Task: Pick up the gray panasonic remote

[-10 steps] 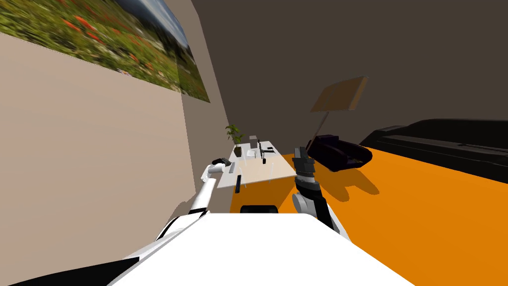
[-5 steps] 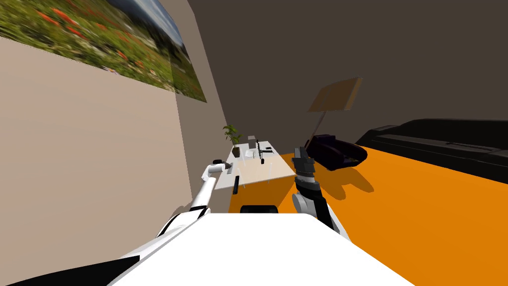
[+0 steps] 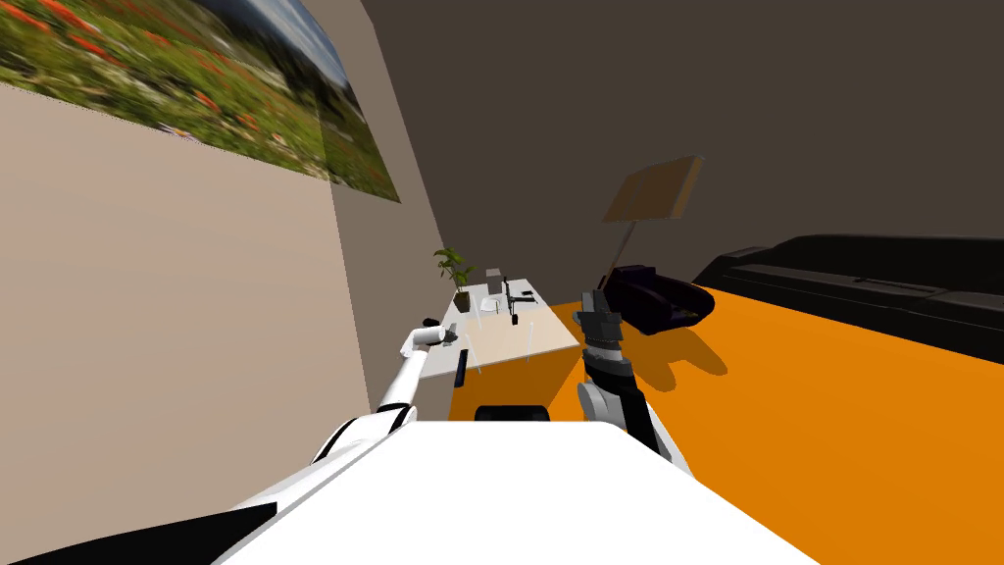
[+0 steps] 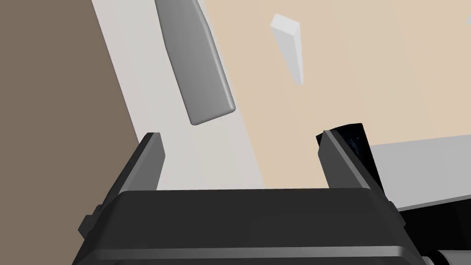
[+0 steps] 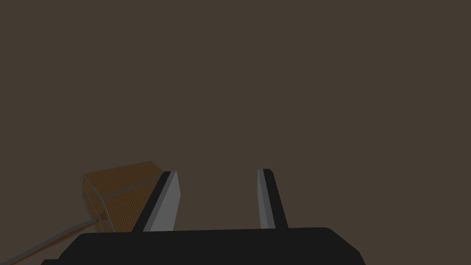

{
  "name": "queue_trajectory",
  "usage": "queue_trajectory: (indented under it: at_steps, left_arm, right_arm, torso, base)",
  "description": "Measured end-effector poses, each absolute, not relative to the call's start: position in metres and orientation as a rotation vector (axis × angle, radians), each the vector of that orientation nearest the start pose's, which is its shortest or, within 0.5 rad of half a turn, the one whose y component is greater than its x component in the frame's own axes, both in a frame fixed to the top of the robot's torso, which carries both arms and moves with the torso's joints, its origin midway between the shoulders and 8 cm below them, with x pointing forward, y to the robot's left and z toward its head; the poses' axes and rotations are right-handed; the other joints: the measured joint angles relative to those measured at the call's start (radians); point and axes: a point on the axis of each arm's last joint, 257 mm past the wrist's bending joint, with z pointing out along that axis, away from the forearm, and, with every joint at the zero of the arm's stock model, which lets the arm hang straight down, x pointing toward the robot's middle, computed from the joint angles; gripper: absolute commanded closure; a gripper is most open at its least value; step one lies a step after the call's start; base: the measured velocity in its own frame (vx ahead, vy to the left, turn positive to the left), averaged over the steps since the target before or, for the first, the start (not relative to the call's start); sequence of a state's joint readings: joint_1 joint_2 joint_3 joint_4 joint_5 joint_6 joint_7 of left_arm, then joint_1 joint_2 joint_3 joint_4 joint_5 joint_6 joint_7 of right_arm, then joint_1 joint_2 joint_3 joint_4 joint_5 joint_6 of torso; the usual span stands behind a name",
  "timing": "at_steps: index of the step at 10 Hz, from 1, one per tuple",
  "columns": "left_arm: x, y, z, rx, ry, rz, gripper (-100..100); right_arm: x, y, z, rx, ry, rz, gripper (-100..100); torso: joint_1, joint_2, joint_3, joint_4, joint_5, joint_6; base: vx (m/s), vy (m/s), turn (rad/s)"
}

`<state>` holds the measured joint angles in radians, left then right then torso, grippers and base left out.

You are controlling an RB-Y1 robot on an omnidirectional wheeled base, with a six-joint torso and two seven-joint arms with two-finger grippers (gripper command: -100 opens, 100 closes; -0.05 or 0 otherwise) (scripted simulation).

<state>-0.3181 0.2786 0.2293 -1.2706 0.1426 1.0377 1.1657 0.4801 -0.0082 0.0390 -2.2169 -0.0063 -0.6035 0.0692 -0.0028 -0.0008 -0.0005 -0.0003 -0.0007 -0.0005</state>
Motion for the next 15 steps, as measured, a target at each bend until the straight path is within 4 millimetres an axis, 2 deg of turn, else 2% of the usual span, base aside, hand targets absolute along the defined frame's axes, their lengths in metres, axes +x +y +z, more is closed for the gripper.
queue_trajectory:
  at_steps: [4, 5, 8, 10, 11, 14, 15]
  left_arm:
    - [0.472, 0.386, -0.423, -2.921, 0.177, -0.62, -100]
    - [0.457, 0.384, -0.439, -2.968, 0.123, -0.544, -100]
    - [0.423, 0.38, -0.464, -3.049, -0.014, -0.378, -100]
    - [0.404, 0.373, -0.478, -3.078, -0.08, -0.295, -100]
    - [0.388, 0.372, -0.486, -3.094, -0.13, -0.234, -100]
    - [0.36, 0.372, -0.504, -3.114, -0.225, -0.113, -100]
    - [0.34, 0.376, -0.514, -3.118, -0.274, -0.055, -100]
  right_arm:
    - [0.341, -0.264, 0.022, 0.589, 0.59, 1.301, 0]
    - [0.341, -0.264, 0.022, 0.589, 0.59, 1.301, 0]
    - [0.341, -0.264, 0.022, 0.589, 0.59, 1.301, 0]
    - [0.341, -0.264, 0.022, 0.589, 0.59, 1.301, 0]
    - [0.341, -0.264, 0.022, 0.589, 0.59, 1.301, 0]
    - [0.341, -0.264, 0.022, 0.589, 0.59, 1.301, 0]
    - [0.341, -0.264, 0.022, 0.589, 0.59, 1.301, 0]
  torso:
    - [0.0, 0.0, 0.0, 0.0, 0.0, 0.0]
    - [-0.001, -0.001, -0.001, 0.0, 0.0, 0.0]
    - [0.0, -0.001, 0.0, 0.0, 0.0, 0.0]
    - [0.001, 0.0, 0.0, 0.0, 0.0, 0.0]
    - [0.001, -0.001, 0.0, 0.0, 0.0, -0.001]
    - [0.001, -0.001, 0.0, 0.0, 0.0, 0.0]
    - [0.001, -0.002, -0.001, 0.0, 0.0, -0.001]
  base:
    - [0.026, -0.045, -0.04]
    - [0.028, -0.054, -0.013]
    - [0.03, -0.037, -0.024]
    - [0.035, -0.029, -0.023]
    - [0.035, -0.028, -0.004]
    - [0.046, -0.029, -0.022]
    - [0.034, -0.018, 0.003]
